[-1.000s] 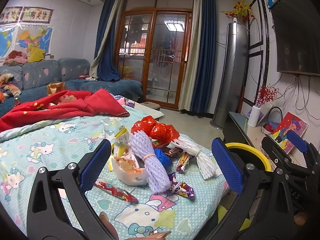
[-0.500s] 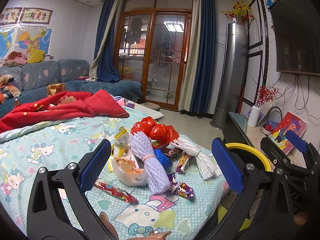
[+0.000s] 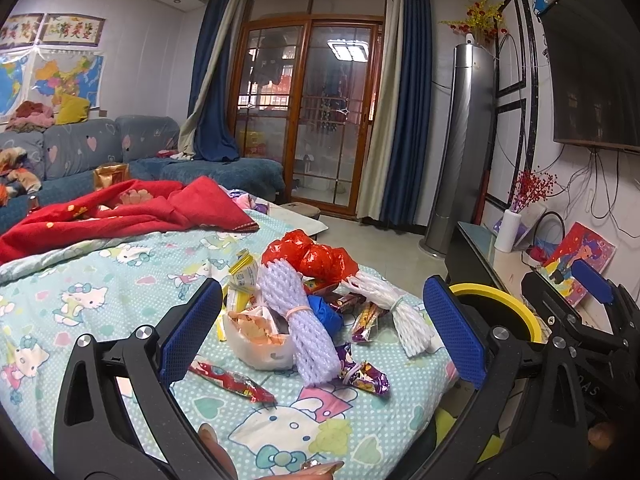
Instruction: Collect trash
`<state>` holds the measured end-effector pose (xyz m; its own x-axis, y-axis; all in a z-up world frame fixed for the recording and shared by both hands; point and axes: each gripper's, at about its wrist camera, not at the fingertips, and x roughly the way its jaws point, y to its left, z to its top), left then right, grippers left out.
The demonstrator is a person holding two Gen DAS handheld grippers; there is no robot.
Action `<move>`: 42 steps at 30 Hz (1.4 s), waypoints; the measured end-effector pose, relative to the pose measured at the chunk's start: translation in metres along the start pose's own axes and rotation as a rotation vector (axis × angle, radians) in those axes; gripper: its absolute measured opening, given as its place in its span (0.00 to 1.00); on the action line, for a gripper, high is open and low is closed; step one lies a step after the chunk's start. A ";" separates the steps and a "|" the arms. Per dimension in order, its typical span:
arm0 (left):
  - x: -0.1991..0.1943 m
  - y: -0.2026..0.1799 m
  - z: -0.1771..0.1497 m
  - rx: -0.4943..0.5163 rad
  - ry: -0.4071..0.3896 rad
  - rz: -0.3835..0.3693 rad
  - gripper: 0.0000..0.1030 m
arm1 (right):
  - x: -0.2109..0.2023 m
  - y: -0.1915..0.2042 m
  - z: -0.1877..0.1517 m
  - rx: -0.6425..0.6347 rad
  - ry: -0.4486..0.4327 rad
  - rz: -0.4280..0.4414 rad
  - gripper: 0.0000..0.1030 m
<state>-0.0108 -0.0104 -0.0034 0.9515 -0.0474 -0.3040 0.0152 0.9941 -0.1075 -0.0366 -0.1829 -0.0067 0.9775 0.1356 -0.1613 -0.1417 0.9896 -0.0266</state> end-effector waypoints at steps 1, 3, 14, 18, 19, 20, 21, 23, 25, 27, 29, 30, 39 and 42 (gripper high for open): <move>0.000 -0.001 -0.001 0.000 0.002 -0.001 0.90 | 0.000 0.000 0.000 0.000 0.001 0.000 0.94; 0.000 0.000 0.000 -0.001 0.000 -0.001 0.90 | 0.001 0.000 -0.001 0.001 0.005 0.003 0.94; 0.009 0.014 -0.005 -0.050 0.031 -0.024 0.90 | 0.006 0.005 -0.002 -0.020 0.028 0.054 0.94; 0.010 0.026 -0.005 -0.087 0.034 -0.013 0.90 | 0.010 0.010 -0.002 -0.035 0.051 0.079 0.94; 0.011 0.029 -0.005 -0.096 0.034 -0.011 0.90 | 0.011 0.012 -0.002 -0.039 0.058 0.086 0.94; 0.010 0.032 -0.005 -0.105 0.036 -0.012 0.90 | 0.013 0.014 -0.002 -0.045 0.067 0.095 0.94; 0.010 0.036 -0.004 -0.115 0.038 -0.011 0.90 | 0.015 0.016 -0.002 -0.052 0.076 0.104 0.94; 0.010 0.042 -0.003 -0.134 0.042 -0.006 0.90 | 0.018 0.022 -0.002 -0.072 0.092 0.133 0.94; 0.011 0.049 -0.004 -0.148 0.048 0.007 0.90 | 0.021 0.027 -0.002 -0.087 0.106 0.166 0.94; 0.014 0.058 -0.003 -0.172 0.059 0.004 0.90 | 0.025 0.033 -0.002 -0.100 0.124 0.202 0.94; 0.017 0.067 -0.002 -0.195 0.071 0.007 0.90 | 0.030 0.037 -0.002 -0.107 0.142 0.227 0.94; 0.019 0.071 -0.001 -0.203 0.077 0.010 0.90 | 0.033 0.039 -0.002 -0.107 0.150 0.239 0.94; 0.046 0.094 0.015 -0.219 0.129 0.019 0.90 | 0.061 0.046 0.002 -0.109 0.213 0.289 0.94; 0.059 0.093 0.022 -0.187 0.141 0.024 0.90 | 0.073 0.044 0.002 -0.111 0.226 0.292 0.94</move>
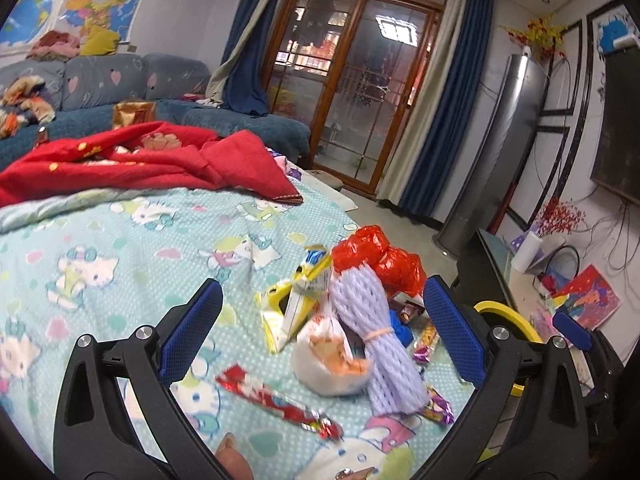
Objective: Collect trash
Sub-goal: 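Grasp the yellow snack wrapper with left tool while right tool grasps white foam net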
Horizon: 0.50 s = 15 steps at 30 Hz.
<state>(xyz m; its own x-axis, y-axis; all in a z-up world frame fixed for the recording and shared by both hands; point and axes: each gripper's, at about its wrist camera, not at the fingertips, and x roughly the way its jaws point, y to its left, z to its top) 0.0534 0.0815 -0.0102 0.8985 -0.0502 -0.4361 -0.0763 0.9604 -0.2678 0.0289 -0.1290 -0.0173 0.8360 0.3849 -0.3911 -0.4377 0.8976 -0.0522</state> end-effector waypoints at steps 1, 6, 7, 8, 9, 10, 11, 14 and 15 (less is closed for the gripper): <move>0.005 -0.001 0.003 0.007 0.009 0.002 0.90 | 0.004 -0.002 0.001 -0.002 0.006 -0.003 0.94; 0.032 0.002 0.014 0.016 0.057 -0.013 0.89 | 0.022 -0.017 0.002 0.019 0.050 -0.015 0.94; 0.036 0.002 0.016 0.016 0.063 -0.017 0.87 | 0.026 -0.021 0.002 0.025 0.058 -0.019 0.94; 0.041 0.003 0.017 0.016 0.072 -0.020 0.82 | 0.029 -0.023 0.002 0.028 0.062 -0.023 0.94; 0.046 0.005 0.019 0.015 0.084 -0.021 0.79 | 0.033 -0.027 0.001 0.032 0.072 -0.027 0.92; 0.051 0.006 0.020 0.013 0.093 -0.019 0.78 | 0.037 -0.031 0.001 0.034 0.082 -0.027 0.90; 0.056 0.009 0.021 0.008 0.106 -0.014 0.76 | 0.040 -0.031 0.000 0.035 0.087 -0.027 0.87; 0.072 0.016 0.022 -0.018 0.147 -0.022 0.69 | 0.055 -0.039 -0.001 0.047 0.135 -0.013 0.83; 0.076 0.019 0.022 -0.026 0.164 -0.030 0.68 | 0.061 -0.042 -0.002 0.057 0.161 0.002 0.81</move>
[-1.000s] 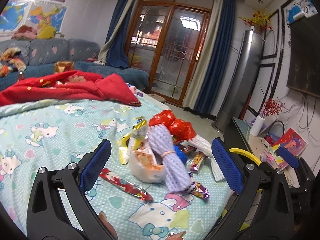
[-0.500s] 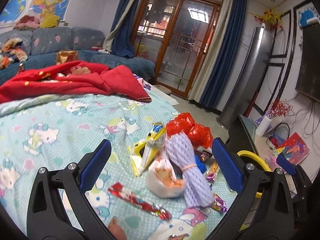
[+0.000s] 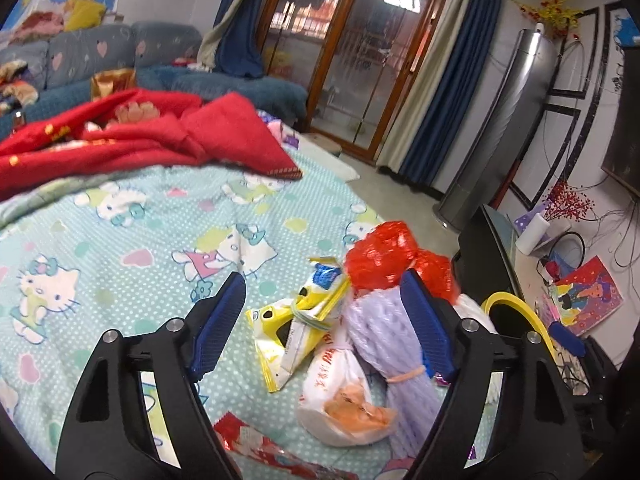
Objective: Collect trash
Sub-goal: 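Grasp the yellow snack wrapper with left tool while right tool grasps white foam net, then carry both items to the yellow bin while right tool opens, dropping the white net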
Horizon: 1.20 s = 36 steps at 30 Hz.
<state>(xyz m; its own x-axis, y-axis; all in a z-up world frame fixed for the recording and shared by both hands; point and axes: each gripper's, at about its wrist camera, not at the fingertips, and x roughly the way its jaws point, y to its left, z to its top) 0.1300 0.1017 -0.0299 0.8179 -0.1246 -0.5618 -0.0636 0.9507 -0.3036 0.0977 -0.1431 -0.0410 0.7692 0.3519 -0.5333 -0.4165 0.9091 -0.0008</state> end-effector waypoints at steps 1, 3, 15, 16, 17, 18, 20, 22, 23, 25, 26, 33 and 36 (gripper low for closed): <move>0.005 0.004 0.000 -0.008 0.021 -0.018 0.67 | 0.007 -0.003 -0.001 0.005 0.030 0.008 0.80; 0.014 0.006 0.000 -0.004 0.052 -0.033 0.66 | 0.020 -0.006 -0.004 0.012 0.082 0.021 0.69; 0.046 0.021 0.001 -0.049 0.132 -0.123 0.50 | 0.054 -0.020 -0.023 0.073 0.207 0.086 0.32; 0.047 0.021 0.000 -0.048 0.134 -0.128 0.48 | 0.055 -0.021 -0.023 0.075 0.212 0.088 0.30; 0.048 0.021 0.000 -0.048 0.139 -0.136 0.43 | 0.055 -0.021 -0.024 0.077 0.216 0.091 0.26; 0.050 0.021 0.000 -0.051 0.146 -0.146 0.39 | 0.055 -0.023 -0.024 0.080 0.217 0.094 0.23; 0.052 0.022 -0.001 -0.060 0.158 -0.158 0.35 | 0.055 -0.025 -0.025 0.080 0.219 0.099 0.22; 0.053 0.023 -0.002 -0.068 0.161 -0.167 0.35 | 0.054 -0.023 -0.025 0.076 0.217 0.104 0.20; 0.053 0.023 -0.002 -0.069 0.161 -0.170 0.34 | 0.054 -0.023 -0.024 0.073 0.216 0.106 0.20; 0.050 0.023 -0.002 -0.070 0.154 -0.168 0.30 | 0.052 -0.023 -0.024 0.063 0.209 0.112 0.19; 0.048 0.024 -0.003 -0.073 0.148 -0.167 0.27 | 0.050 -0.021 -0.023 0.057 0.204 0.114 0.19; 0.026 0.026 -0.002 -0.081 0.082 -0.152 0.21 | 0.037 -0.014 -0.023 0.030 0.169 0.131 0.18; 0.009 0.027 0.002 -0.083 0.033 -0.140 0.20 | 0.032 -0.012 -0.022 0.029 0.172 0.142 0.18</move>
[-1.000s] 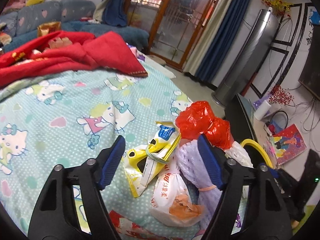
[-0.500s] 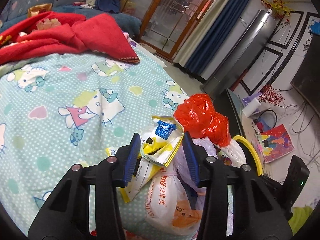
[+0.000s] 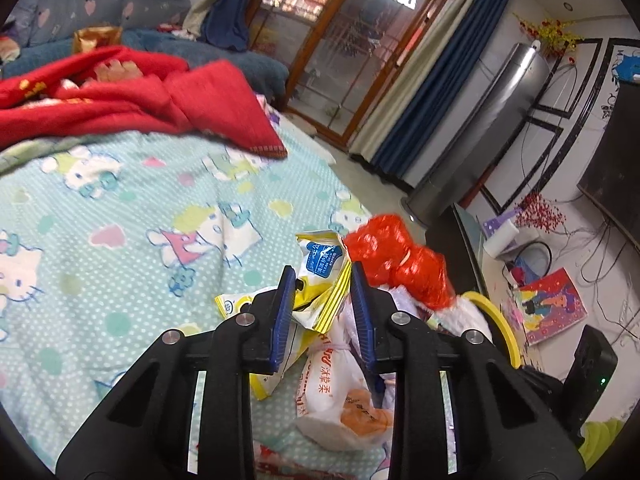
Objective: Collect trash
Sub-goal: 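Carry both items to the yellow bin while right tool opens, dropping the white net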
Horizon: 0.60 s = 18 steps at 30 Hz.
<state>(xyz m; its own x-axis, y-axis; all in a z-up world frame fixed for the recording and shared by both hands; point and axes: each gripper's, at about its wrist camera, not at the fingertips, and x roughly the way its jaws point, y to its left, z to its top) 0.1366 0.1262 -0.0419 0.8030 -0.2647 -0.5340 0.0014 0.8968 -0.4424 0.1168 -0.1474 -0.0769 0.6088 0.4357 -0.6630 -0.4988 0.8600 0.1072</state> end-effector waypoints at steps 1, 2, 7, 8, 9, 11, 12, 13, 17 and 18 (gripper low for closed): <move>-0.006 -0.001 0.002 0.003 -0.015 -0.002 0.20 | -0.002 0.000 0.000 0.000 0.000 0.002 0.18; -0.009 -0.003 0.003 0.008 -0.025 -0.003 0.20 | -0.004 0.000 -0.001 -0.001 0.001 0.004 0.18; -0.030 -0.019 0.008 0.037 -0.081 -0.021 0.20 | -0.019 -0.004 -0.003 0.016 0.012 0.018 0.18; -0.035 -0.024 0.009 0.045 -0.094 -0.028 0.20 | -0.023 -0.004 -0.002 0.017 0.003 0.014 0.18; -0.039 -0.029 0.011 0.055 -0.106 -0.032 0.20 | -0.029 -0.006 -0.001 0.019 -0.014 0.011 0.18; -0.046 -0.039 0.013 0.070 -0.126 -0.049 0.20 | -0.036 -0.007 0.002 0.022 -0.040 0.003 0.18; -0.049 -0.044 0.014 0.077 -0.135 -0.058 0.20 | -0.040 -0.005 0.001 0.025 -0.051 -0.001 0.18; -0.051 -0.049 0.015 0.084 -0.141 -0.066 0.20 | -0.044 -0.005 0.003 0.029 -0.061 -0.005 0.18; -0.059 -0.074 0.017 0.119 -0.162 -0.104 0.20 | -0.058 -0.013 0.011 0.049 -0.102 -0.021 0.18; -0.059 -0.079 0.017 0.129 -0.164 -0.110 0.20 | -0.061 -0.015 0.012 0.054 -0.111 -0.024 0.18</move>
<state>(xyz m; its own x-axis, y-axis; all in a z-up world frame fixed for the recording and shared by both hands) 0.0990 0.0769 0.0373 0.8801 -0.3113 -0.3586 0.1616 0.9064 -0.3903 0.0944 -0.1833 -0.0288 0.6862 0.4388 -0.5802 -0.4513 0.8823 0.1336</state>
